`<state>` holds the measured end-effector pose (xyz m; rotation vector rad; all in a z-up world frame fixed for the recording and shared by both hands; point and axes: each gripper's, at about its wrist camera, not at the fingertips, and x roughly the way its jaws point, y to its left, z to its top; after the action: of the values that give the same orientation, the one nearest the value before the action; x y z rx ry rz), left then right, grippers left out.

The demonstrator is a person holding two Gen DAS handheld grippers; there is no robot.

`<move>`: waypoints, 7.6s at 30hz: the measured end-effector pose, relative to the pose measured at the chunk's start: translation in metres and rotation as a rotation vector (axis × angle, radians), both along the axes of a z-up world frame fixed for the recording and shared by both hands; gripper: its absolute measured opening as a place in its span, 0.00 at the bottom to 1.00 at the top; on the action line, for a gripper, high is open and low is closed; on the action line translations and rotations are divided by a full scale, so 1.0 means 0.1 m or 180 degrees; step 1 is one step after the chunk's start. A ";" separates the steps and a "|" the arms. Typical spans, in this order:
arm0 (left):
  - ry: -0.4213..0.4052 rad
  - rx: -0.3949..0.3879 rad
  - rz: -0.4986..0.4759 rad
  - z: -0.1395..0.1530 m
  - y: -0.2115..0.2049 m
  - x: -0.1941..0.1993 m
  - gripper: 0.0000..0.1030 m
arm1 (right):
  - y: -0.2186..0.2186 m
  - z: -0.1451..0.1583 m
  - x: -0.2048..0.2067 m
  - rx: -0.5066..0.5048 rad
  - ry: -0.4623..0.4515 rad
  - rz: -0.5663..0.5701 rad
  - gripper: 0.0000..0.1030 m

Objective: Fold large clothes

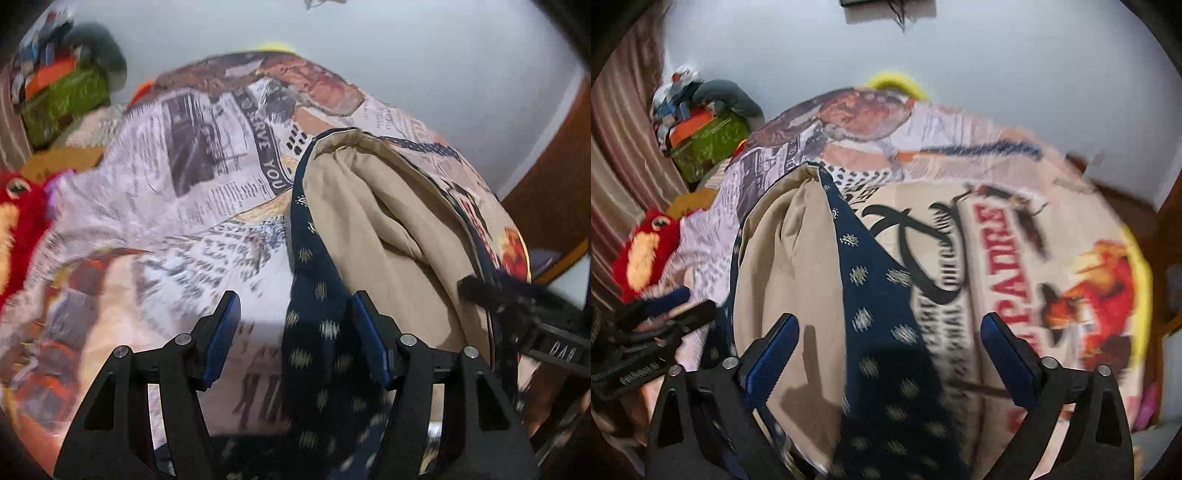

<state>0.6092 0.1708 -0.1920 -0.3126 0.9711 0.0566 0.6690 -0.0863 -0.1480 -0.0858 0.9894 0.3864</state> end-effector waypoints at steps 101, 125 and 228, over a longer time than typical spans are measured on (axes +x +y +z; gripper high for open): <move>-0.0034 0.0563 -0.1534 0.20 -1.18 -3.83 0.12 | -0.99 0.20 -3.58 0.0600 0.0710 0.0505 0.11; -0.0424 -0.0004 -0.1016 0.76 -0.84 -3.68 0.53 | -1.10 0.29 -3.97 0.0138 0.0544 0.0571 0.13; -0.0438 0.0799 0.0123 1.02 0.50 -3.03 0.72 | -0.98 0.96 -2.15 0.0532 0.0047 0.0040 0.77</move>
<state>0.3067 0.2204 -0.0901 -0.1025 0.8113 0.1885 0.4539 -0.1843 -0.0518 0.0622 0.9679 0.4803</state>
